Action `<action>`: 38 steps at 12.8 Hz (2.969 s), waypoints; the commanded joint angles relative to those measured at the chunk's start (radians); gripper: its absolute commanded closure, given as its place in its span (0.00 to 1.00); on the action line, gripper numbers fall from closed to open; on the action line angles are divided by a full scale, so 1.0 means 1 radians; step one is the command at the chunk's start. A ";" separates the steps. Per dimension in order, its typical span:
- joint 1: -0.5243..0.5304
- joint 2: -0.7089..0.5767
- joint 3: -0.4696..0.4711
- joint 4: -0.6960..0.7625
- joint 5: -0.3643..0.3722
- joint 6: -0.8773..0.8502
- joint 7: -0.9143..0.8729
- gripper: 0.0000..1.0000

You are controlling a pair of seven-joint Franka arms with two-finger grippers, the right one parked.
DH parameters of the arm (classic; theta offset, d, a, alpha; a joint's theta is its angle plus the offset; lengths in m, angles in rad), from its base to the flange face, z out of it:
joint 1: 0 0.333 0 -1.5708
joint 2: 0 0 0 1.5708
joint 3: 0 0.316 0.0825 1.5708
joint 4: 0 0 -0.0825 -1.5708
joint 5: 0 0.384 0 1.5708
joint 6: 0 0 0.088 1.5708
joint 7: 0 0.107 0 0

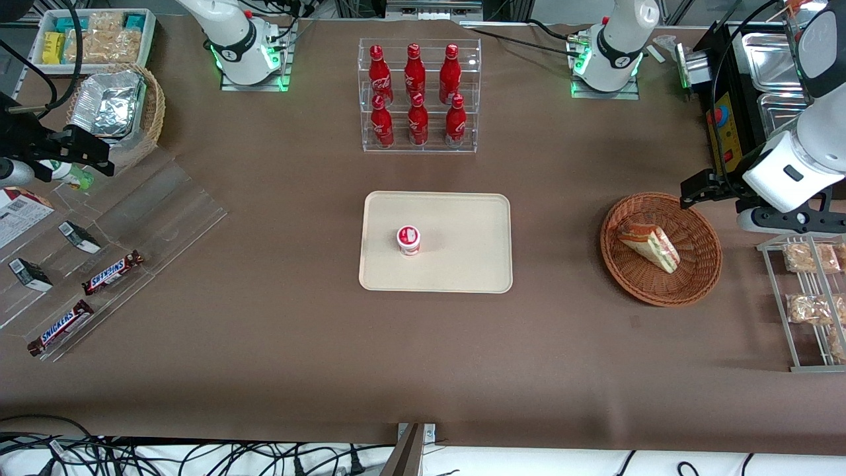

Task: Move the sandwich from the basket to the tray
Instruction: 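Lower the open left gripper over the wrapped sandwich in the wicker basket, then close the left gripper on the sandwich and lift it from the basket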

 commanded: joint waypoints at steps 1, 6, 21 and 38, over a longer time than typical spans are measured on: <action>0.001 0.010 0.003 0.016 0.025 -0.001 0.025 0.00; 0.018 0.031 0.006 0.018 0.033 0.004 0.022 0.00; 0.107 0.042 -0.002 -0.490 0.058 0.582 -0.496 0.00; 0.090 0.138 -0.009 -0.668 0.162 0.881 -0.926 0.00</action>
